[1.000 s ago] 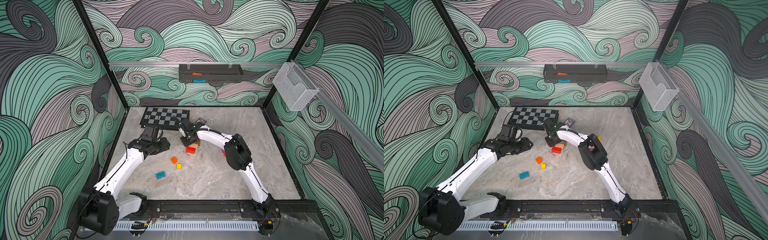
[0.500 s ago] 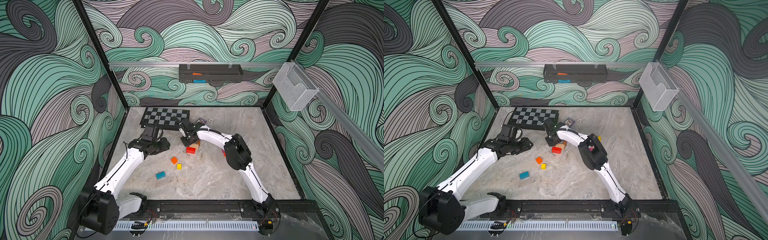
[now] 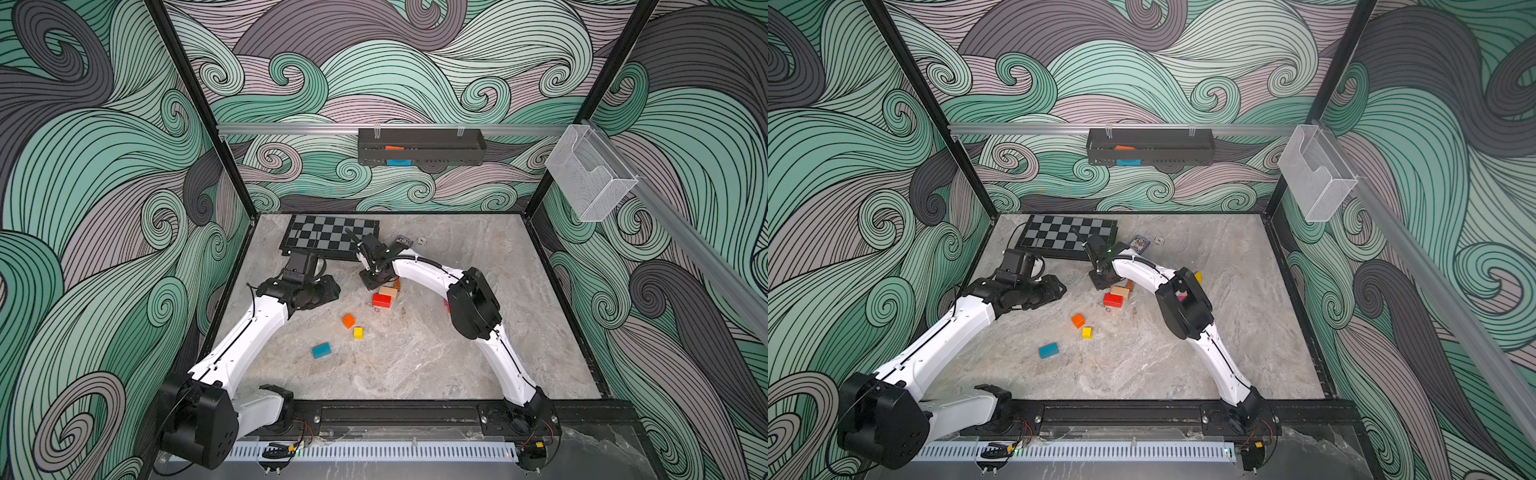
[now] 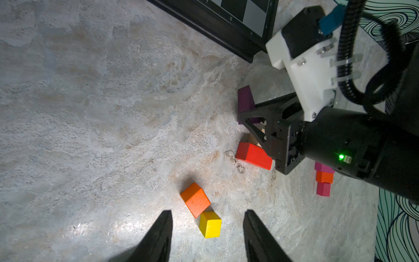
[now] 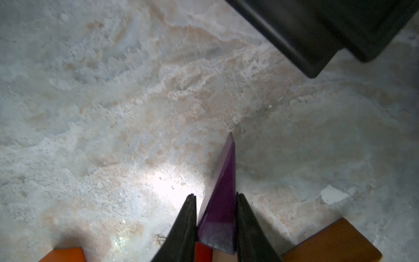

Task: Assemble a carrot with building blocks
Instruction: Pick up the building block from the center of the board, then assemble the building block at the center of the board.

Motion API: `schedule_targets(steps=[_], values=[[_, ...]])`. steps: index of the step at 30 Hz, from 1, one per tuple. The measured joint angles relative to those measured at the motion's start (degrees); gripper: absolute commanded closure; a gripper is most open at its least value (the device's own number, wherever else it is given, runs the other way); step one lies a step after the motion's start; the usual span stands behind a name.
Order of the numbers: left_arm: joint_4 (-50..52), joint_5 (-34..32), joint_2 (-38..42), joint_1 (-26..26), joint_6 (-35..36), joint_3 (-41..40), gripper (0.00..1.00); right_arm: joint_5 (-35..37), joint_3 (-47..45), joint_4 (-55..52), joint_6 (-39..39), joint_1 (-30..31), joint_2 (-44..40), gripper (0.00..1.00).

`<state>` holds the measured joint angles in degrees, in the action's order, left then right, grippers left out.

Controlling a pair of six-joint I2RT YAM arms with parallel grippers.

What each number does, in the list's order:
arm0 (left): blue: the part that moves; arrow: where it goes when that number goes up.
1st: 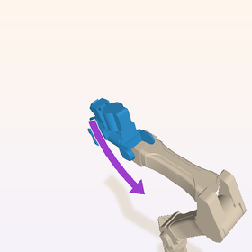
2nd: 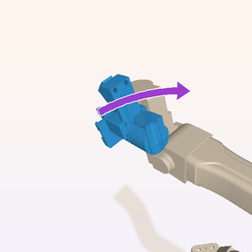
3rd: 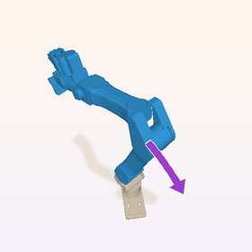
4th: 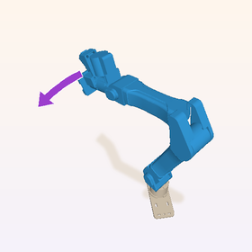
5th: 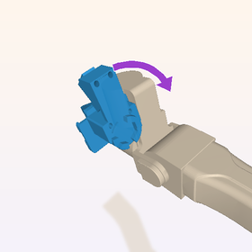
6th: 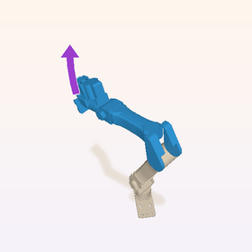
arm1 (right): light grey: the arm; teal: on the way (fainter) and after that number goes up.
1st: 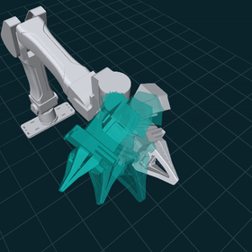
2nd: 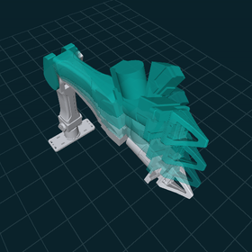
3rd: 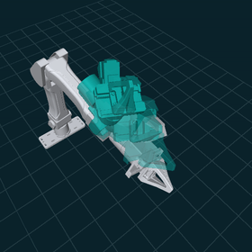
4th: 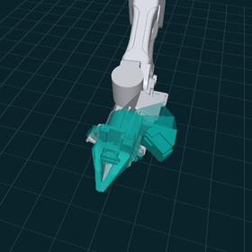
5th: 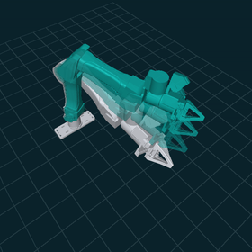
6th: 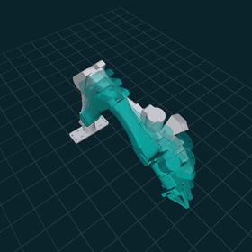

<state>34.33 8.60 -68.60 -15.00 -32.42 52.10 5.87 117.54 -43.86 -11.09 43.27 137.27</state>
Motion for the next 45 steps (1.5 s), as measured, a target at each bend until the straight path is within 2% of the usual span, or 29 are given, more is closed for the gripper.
schedule_targets(steps=[15,36,40,45], values=[[-0.46,1.62,-1.18,0.0,-0.11,0.0,0.48,1.33,-1.81,0.04,-0.02,-3.5,-0.04,0.85],[-3.15,4.48,-2.58,0.0,-0.2,-0.17,0.48,1.14,-5.35,0.33,-1.73,-3.41,-2.29,0.82],[-3.45,4.76,-2.58,0.0,-0.22,-0.17,0.48,1.07,-5.55,0.28,-2.23,-3.39,-2.45,0.77],[-3.54,4.94,-2.58,0.0,-0.22,-0.59,0.47,1.03,-5.77,-0.07,-3.28,-3.39,-2.6,0.65]])
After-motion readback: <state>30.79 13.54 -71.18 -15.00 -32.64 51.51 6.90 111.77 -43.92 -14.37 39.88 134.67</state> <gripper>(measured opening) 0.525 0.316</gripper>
